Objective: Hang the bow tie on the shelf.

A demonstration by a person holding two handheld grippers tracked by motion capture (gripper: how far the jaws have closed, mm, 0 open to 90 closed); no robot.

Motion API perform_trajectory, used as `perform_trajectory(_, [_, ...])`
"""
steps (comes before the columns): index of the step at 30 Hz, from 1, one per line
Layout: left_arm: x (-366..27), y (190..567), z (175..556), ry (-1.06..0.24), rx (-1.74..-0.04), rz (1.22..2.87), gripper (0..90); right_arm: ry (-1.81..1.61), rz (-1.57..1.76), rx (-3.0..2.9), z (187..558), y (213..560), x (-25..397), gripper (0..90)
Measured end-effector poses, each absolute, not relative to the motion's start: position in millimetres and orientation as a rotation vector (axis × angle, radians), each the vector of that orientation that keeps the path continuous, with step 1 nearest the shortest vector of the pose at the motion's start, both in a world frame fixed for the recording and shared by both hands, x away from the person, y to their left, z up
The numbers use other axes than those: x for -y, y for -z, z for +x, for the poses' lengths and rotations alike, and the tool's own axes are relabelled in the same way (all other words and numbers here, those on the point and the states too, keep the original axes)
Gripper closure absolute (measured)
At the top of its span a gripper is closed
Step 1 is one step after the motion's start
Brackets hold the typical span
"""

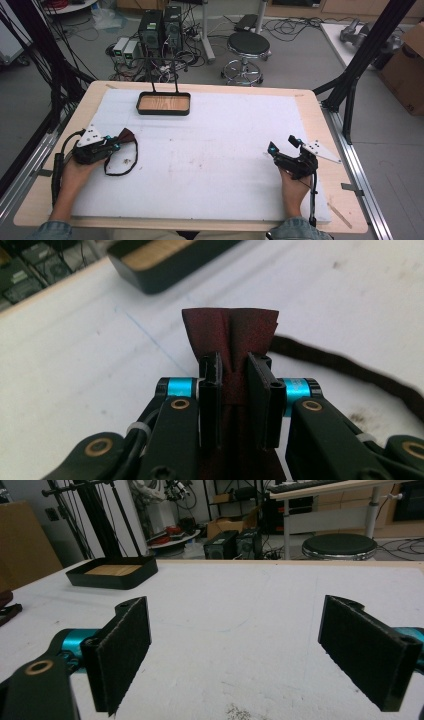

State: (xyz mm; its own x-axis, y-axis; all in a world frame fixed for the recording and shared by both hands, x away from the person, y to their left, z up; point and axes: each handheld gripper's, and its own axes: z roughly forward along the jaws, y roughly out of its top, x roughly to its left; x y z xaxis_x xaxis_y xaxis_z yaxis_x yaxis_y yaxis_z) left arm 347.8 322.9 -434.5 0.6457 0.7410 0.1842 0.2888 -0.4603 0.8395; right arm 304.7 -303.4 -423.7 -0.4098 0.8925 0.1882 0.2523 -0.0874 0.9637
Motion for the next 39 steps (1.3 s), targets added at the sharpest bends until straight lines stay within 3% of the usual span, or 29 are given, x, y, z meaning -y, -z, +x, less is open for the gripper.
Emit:
perform_trajectory(16, [-328.3, 392.8, 357.0, -0.573, -0.716, 1.768, 76.4, -1.533, 1.260, -1.658, 305.8, 424.6, 303.7, 12.8])
perform_trajectory(39, [-326.3, 337.5, 433.7, -0.530, -0.709, 1.586, 76.4, -1.525, 1.276, -1.661, 306.9, 425.6, 304.2, 12.8])
